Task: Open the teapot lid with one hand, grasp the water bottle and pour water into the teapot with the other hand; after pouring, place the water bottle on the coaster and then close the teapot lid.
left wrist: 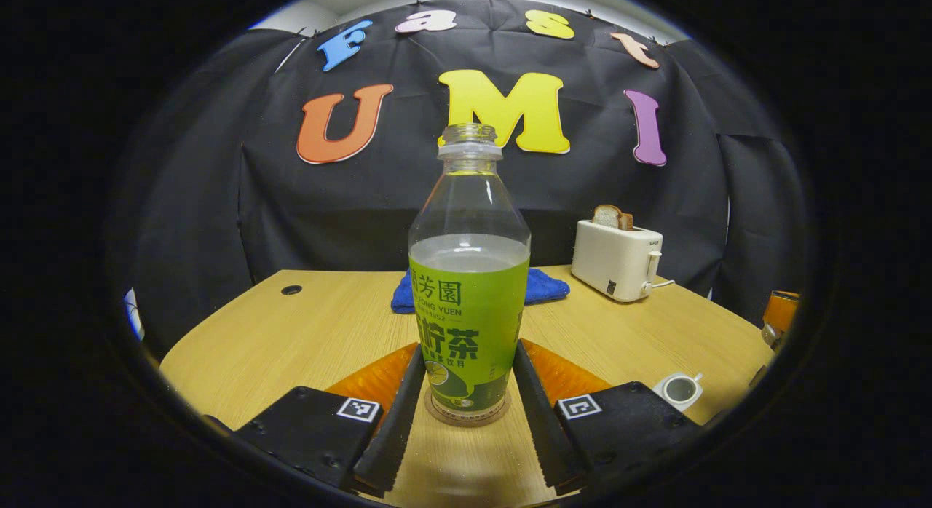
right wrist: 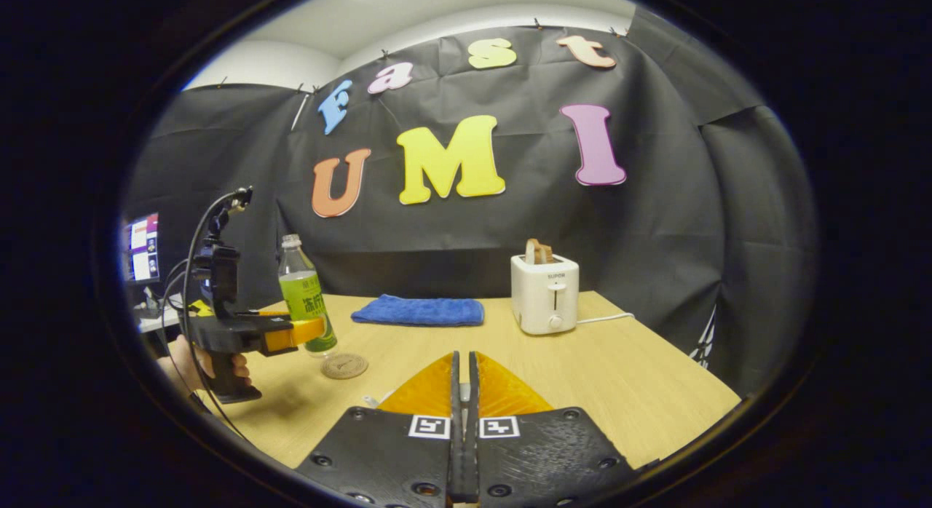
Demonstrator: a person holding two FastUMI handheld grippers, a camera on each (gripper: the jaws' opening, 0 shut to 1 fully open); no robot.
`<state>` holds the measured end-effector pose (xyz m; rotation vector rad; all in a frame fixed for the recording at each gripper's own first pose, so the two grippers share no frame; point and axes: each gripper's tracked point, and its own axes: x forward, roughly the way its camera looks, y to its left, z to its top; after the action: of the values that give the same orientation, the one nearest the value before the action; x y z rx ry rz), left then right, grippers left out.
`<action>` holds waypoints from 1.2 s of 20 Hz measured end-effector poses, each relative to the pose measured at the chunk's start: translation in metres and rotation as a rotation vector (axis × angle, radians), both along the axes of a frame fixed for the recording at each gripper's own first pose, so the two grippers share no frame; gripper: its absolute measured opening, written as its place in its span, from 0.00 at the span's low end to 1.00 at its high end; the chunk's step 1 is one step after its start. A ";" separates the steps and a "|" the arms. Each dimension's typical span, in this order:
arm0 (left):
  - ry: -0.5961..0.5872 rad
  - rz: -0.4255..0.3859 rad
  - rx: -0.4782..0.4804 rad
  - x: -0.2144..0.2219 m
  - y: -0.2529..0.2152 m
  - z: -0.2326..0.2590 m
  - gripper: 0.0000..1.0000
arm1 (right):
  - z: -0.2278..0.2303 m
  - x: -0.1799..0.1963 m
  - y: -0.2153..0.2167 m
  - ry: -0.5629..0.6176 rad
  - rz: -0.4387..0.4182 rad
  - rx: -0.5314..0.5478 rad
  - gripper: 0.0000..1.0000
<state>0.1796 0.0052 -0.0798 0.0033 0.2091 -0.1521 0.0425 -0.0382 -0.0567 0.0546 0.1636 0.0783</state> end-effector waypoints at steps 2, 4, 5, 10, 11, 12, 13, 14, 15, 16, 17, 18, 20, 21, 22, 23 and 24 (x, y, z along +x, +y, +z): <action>0.014 0.001 0.000 0.009 0.000 -0.009 0.74 | -0.006 0.004 0.001 0.013 0.000 0.001 0.00; 0.031 -0.001 -0.010 0.016 -0.001 -0.019 0.74 | -0.012 0.006 0.003 0.026 0.004 -0.004 0.00; 0.037 -0.002 -0.014 0.019 -0.002 -0.023 0.74 | -0.014 0.007 0.004 0.032 0.008 -0.003 0.00; 0.043 0.009 -0.008 0.027 -0.001 -0.028 0.75 | -0.017 0.011 0.002 0.039 0.008 0.006 0.00; 0.049 0.008 -0.011 0.027 -0.002 -0.031 0.76 | -0.018 0.012 0.001 0.041 0.007 0.008 0.00; 0.058 0.011 -0.011 0.028 -0.001 -0.034 0.76 | -0.018 0.013 0.000 0.043 0.006 0.009 0.00; 0.061 0.011 -0.011 0.028 -0.002 -0.035 0.77 | -0.019 0.013 -0.001 0.044 0.005 0.011 0.00; 0.061 0.013 -0.010 0.028 -0.003 -0.036 0.77 | -0.019 0.012 -0.001 0.046 0.003 0.013 0.00; 0.058 0.017 -0.008 0.028 -0.002 -0.036 0.78 | -0.019 0.012 -0.001 0.046 0.003 0.014 0.00; 0.060 0.012 -0.006 0.028 -0.003 -0.035 0.78 | -0.020 0.012 -0.001 0.046 0.003 0.014 0.00; 0.065 0.014 -0.003 0.028 -0.004 -0.037 0.78 | -0.020 0.012 0.000 0.046 0.004 0.014 0.00; 0.072 0.017 -0.004 0.027 -0.004 -0.039 0.89 | -0.020 0.011 -0.001 0.046 0.004 0.014 0.00; 0.075 0.018 -0.020 0.023 -0.004 -0.038 0.98 | -0.019 0.010 0.000 0.043 0.005 0.013 0.00; 0.076 0.026 -0.020 0.020 -0.001 -0.037 0.98 | -0.017 0.010 0.000 0.040 0.004 0.011 0.00; 0.072 0.038 -0.017 0.017 0.002 -0.035 0.98 | -0.017 0.009 0.000 0.036 0.003 0.008 0.00; 0.074 0.053 -0.016 0.012 0.007 -0.033 0.98 | -0.016 0.009 0.000 0.032 0.004 0.005 0.00; 0.072 0.065 -0.020 0.005 0.012 -0.031 0.98 | -0.014 0.010 0.002 0.029 0.005 0.002 0.00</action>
<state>0.1847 0.0167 -0.1105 -0.0284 0.2795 -0.0898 0.0528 -0.0366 -0.0711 0.0570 0.1924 0.0824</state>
